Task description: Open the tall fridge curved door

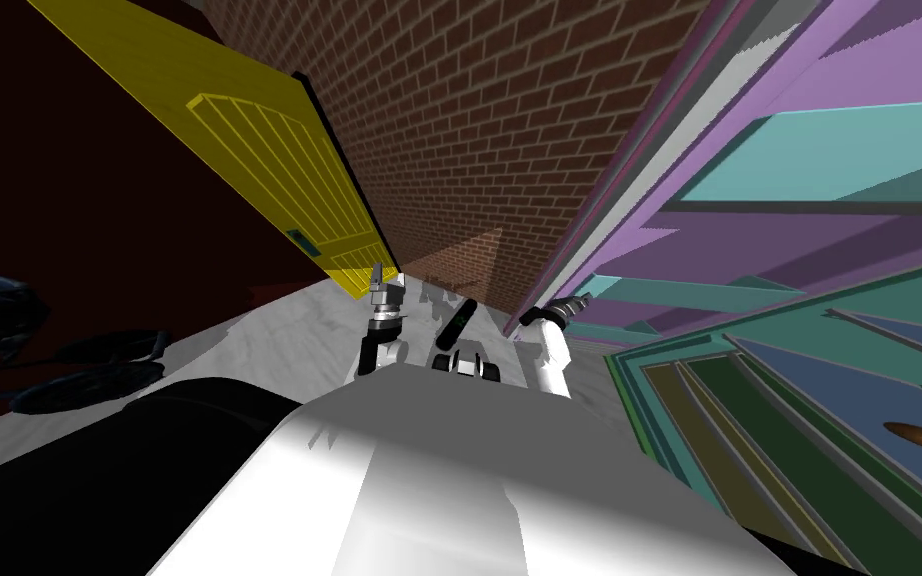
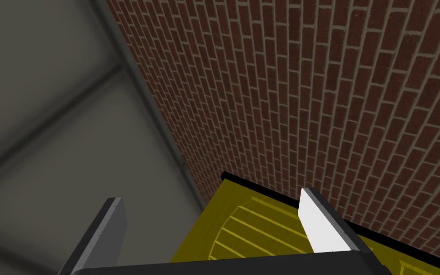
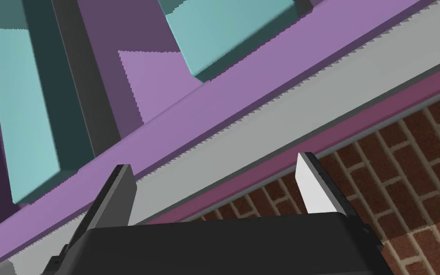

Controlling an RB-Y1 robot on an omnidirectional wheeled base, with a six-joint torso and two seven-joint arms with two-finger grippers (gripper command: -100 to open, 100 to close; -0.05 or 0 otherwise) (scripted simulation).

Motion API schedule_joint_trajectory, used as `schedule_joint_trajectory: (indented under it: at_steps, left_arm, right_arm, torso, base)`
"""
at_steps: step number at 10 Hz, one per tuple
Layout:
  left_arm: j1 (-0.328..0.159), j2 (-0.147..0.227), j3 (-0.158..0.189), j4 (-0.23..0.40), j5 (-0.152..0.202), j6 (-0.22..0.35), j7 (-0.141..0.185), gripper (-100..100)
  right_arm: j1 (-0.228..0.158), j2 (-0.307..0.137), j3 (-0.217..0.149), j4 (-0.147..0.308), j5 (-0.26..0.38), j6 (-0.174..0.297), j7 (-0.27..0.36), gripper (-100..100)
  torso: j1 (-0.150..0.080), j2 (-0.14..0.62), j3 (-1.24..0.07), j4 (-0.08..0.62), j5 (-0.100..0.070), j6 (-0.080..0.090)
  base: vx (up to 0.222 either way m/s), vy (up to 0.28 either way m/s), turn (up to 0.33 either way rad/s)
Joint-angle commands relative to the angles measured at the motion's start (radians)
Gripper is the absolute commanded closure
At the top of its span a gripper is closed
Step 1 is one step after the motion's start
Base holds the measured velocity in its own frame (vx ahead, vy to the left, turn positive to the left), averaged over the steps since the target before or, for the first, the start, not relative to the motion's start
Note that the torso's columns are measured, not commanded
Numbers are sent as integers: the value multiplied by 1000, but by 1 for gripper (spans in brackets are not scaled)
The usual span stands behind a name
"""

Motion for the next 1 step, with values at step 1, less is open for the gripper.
schedule_joint_trajectory:
  at_steps: [1]
  left_arm:
    - [0,0,0,0,0,0,0,0]
  right_arm:
    - [-47,-76,30,69,-28,-18,-74,-100]
  torso:
    - [0,1,1,1,0,2]
  base:
    - [-45,59,-2]
